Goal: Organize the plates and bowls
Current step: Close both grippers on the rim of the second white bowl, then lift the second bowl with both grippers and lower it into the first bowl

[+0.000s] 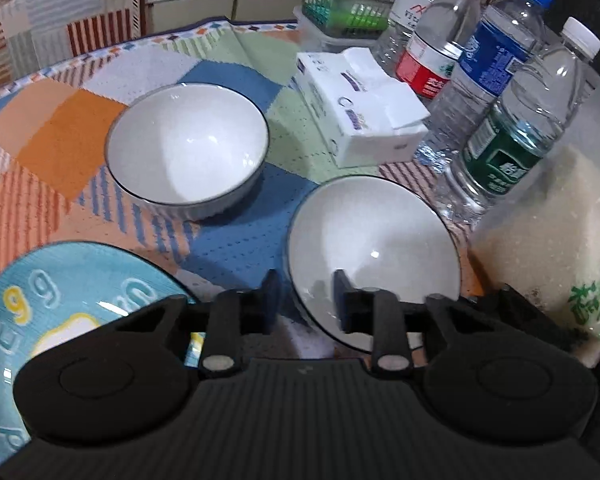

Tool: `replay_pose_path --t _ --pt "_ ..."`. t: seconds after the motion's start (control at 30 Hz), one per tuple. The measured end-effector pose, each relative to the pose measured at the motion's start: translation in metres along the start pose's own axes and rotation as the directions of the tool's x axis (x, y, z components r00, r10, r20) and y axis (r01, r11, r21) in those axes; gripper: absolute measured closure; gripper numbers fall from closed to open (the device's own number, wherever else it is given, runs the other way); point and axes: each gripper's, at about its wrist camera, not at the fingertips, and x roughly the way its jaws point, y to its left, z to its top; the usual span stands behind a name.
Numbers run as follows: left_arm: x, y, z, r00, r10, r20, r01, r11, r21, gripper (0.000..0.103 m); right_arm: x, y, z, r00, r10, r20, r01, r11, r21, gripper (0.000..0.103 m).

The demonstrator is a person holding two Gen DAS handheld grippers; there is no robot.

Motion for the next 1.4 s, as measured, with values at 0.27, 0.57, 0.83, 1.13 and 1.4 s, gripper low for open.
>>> replay_pose_path --t 0.27,0.57,0.83,1.13,1.4 --pt "0.008 0.005 -0.004 0.998 -0.014 -0.064 0.009 0.997 -0.081 0.086 0.018 -0.012 0.006 0.999 0.033 0.031 -0.035 0.998 0.057 0.005" --pt "-0.007 0.003 -0.012 0.996 -0.031 -0.079 0.026 0.998 -0.064 0.086 0.01 -0.004 0.01 0.998 0.023 0.054 -0.025 0.999 0.029 0.006" --pt "-0.057 -0.018 -0.027 0.997 -0.053 -0.05 0.054 0.998 0.018 0.085 -0.04 0.004 0.009 0.997 0.006 0.071 -0.009 0.999 0.043 0.007" --pt "-0.121 -0.036 -0.053 0.995 -0.024 -0.094 0.03 0.998 0.06 0.086 -0.106 0.024 -0.005 0.99 0.05 0.133 -0.05 0.999 -0.006 0.008" --pt "-0.171 -0.035 -0.088 0.996 0.003 -0.092 0.004 0.997 0.074 0.086 -0.154 0.049 -0.018 0.979 0.132 0.153 -0.126 0.991 -0.05 0.008"
